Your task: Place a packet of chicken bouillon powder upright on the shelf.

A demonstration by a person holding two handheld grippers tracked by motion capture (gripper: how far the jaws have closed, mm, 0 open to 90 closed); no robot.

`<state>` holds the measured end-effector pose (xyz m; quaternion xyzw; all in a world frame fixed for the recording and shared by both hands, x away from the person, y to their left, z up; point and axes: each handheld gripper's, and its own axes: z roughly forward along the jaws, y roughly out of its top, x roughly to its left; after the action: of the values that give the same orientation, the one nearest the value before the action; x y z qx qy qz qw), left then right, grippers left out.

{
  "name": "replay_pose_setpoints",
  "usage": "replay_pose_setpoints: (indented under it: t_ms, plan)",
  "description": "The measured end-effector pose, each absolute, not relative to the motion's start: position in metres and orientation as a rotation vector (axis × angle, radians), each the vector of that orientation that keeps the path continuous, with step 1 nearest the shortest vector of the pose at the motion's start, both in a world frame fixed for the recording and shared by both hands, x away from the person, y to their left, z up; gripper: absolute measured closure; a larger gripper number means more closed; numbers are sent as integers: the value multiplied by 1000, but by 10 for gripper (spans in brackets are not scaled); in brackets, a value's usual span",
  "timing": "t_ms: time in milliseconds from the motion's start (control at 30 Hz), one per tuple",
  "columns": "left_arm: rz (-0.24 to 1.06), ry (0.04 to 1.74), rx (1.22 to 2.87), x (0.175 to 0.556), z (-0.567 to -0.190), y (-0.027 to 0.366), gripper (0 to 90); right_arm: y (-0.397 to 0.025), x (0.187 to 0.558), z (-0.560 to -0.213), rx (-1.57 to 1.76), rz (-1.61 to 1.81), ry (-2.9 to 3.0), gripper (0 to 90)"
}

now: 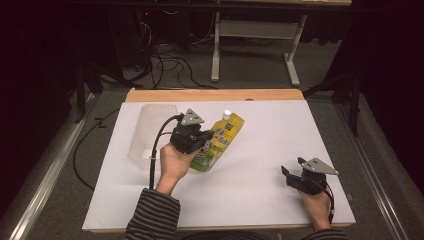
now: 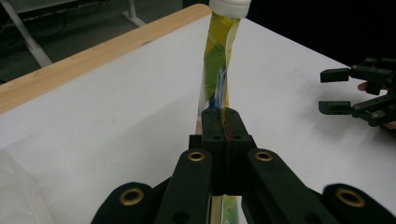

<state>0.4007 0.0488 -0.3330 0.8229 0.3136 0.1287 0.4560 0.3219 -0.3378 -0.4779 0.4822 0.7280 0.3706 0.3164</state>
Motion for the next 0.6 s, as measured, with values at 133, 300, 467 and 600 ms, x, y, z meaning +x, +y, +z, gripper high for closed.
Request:
replay_pose_setpoints:
  t_ms: [133,300,467,600]
  plan:
    - [336,771,2016,398,-326,55,900,-338,322,-478,1268,976,1917,296]
    - [358,782,2010,397,-321,65,900,-338,322,-478,1271,976,1917,297]
    - [368,790,2000,397,-318,74,900,-338,322,-478,1267,971,1918,297]
    - [375,797,1990,397,-317,77,900,-337,322,-478,1261,961,1921,297]
